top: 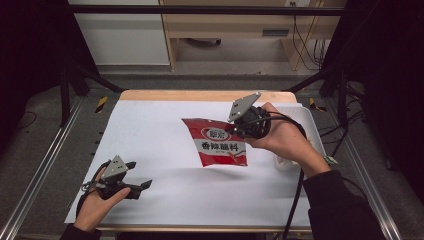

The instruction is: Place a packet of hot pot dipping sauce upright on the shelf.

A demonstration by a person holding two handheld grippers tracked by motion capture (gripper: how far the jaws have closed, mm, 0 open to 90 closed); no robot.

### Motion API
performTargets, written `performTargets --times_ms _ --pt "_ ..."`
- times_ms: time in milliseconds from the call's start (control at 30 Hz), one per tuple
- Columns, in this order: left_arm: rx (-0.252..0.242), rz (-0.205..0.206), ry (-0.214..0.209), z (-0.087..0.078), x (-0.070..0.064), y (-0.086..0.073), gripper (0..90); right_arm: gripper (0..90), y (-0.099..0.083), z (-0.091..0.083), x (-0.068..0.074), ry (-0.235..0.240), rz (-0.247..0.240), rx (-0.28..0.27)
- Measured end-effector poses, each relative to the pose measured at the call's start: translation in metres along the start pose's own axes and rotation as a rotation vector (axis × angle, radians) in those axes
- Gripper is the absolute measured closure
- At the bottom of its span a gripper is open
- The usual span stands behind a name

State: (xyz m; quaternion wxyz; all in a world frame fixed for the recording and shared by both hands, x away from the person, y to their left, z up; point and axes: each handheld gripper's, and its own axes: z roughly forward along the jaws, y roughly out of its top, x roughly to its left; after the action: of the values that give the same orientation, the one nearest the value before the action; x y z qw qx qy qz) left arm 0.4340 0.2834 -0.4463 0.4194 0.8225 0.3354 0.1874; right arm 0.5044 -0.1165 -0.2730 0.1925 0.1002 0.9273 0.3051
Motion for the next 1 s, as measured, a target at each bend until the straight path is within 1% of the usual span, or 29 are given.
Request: performTargets --times_ms 100,133,200,233,333,367,400,533,567,600,700,900,1000 --pt "-0.006 -0.007 0.010 -0.002 0.001 -0.001 9.9 89.6 -0.001 -0.005 -0.005 0.001 0.007 -0.014" --pt "-0.008 -0.004 0.021 -0.003 0.000 -0.002 9.8 89.7 -0.001 -0.006 -0.007 -0.009 0.016 -0.018" --pt "-0.009 -0.002 0.029 -0.004 0.000 -0.003 9.7 89.6 -0.001 -0.007 -0.009 -0.011 0.011 -0.017" --pt "-0.007 0.002 0.032 -0.005 -0.001 -0.005 9.3 89.7 -0.002 -0.010 -0.013 -0.025 0.020 -0.019" --pt "-0.005 0.002 0.039 -0.006 -0.003 -0.007 8.8 89.7 -0.004 -0.013 -0.017 -0.028 0.016 -0.017" --pt "-0.002 0.005 0.042 -0.007 -0.004 -0.008 8.6 89.7 -0.005 -0.017 -0.022 -0.036 0.020 -0.017" --pt "-0.002 0.005 0.044 -0.008 -0.004 -0.009 8.3 89.7 -0.005 -0.018 -0.023 -0.040 0.022 -0.020" --pt "0.002 -0.004 0.058 -0.008 -0.003 -0.011 8.2 89.7 -0.008 -0.025 -0.031 -0.054 0.032 -0.037" --pt "0.002 -0.004 0.058 -0.008 -0.003 -0.011 8.2 89.7 -0.008 -0.025 -0.031 -0.054 0.032 -0.037" --pt "-0.002 -0.016 0.064 -0.009 -0.001 -0.011 8.2 89.7 -0.009 -0.028 -0.035 -0.060 0.038 -0.046" --pt "-0.009 -0.026 0.072 -0.010 0.001 -0.012 8.3 89.7 -0.010 -0.030 -0.039 -0.068 0.044 -0.053" --pt "-0.006 -0.029 0.074 -0.010 0.002 -0.013 8.3 89.7 -0.011 -0.034 -0.048 -0.077 0.052 -0.057" --pt "-0.005 -0.031 0.075 -0.010 0.003 -0.013 8.3 89.7 -0.013 -0.038 -0.057 -0.094 0.058 -0.059"
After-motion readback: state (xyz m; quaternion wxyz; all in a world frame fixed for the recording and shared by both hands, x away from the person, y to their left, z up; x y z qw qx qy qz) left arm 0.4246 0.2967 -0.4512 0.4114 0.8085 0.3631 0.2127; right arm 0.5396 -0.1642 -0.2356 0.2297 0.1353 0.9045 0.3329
